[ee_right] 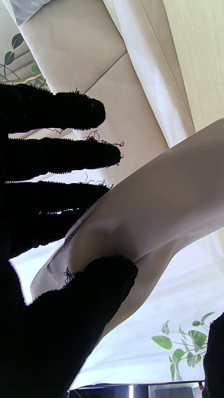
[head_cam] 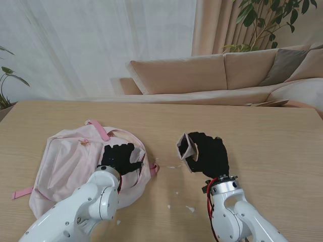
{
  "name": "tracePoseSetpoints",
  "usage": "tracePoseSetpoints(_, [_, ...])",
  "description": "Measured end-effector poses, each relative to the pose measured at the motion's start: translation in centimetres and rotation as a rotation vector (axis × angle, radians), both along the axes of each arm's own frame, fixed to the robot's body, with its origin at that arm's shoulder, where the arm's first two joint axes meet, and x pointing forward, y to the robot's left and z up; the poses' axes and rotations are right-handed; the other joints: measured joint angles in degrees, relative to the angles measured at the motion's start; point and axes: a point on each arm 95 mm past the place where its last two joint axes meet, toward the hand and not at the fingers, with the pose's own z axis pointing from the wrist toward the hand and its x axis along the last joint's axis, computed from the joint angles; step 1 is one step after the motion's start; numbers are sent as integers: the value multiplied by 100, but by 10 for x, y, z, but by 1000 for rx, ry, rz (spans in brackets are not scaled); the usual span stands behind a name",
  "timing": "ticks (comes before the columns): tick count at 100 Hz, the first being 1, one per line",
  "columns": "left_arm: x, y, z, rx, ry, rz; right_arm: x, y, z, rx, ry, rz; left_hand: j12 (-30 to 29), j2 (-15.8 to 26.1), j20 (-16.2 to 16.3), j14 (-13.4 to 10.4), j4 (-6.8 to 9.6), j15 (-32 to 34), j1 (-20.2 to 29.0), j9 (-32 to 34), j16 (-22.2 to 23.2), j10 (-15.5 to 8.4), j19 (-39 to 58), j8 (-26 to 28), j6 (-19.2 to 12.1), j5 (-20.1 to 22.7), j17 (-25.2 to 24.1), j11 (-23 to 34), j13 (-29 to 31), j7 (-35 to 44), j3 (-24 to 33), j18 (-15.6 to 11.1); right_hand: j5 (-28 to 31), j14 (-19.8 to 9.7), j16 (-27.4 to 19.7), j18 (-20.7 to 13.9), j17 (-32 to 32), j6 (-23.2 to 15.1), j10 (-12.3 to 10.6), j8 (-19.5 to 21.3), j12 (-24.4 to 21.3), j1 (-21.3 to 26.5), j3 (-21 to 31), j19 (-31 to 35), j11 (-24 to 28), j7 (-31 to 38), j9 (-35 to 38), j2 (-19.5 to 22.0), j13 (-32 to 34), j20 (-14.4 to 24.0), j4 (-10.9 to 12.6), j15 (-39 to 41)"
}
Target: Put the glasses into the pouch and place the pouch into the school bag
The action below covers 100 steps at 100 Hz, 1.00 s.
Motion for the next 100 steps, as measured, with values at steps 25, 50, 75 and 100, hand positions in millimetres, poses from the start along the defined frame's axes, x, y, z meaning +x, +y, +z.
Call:
tracePoseSetpoints(25, [-6,11,6,-93,-3,-7,0,1,0,-7,5,12,954,-721,72,331,-416,1581,2268,3132,77,-131,1816,57,-364,1338,1078,61,2288,1668,873,174,0,0,0,2,-1,0,7,-1,-5,7,0,0,-12,0,0,0,0,0,0,0])
tracePoseSetpoints(50, [-2,27,22,-161,-67,-15,3,8,3,-33,-2,45,1278,-771,72,461,-463,2118,2732,3336,296,10,2256,434,-945,2033,1160,162,2426,2209,550,240,76,0,0,5,-1,0,7,-7,-7,8,0,0,-12,0,0,0,0,1,0,0])
tracePoseSetpoints(75, [1,53,60,-243,-72,-36,14,28,10,-80,-40,162,1623,-781,72,467,-528,2319,2795,3336,576,37,2313,865,-1008,2113,1095,247,2414,2187,463,241,76,0,0,7,8,0,8,-17,-8,9,0,0,-12,0,1,0,0,1,0,0])
tracePoseSetpoints(100, [6,73,88,-279,-137,-11,32,60,14,-154,-86,273,1779,-783,72,472,-528,2486,2805,3336,729,85,2373,1186,-1014,2115,1085,444,2406,2129,425,274,82,0,0,0,65,-15,0,-84,-8,10,0,0,-12,0,3,-10,0,1,-14,0])
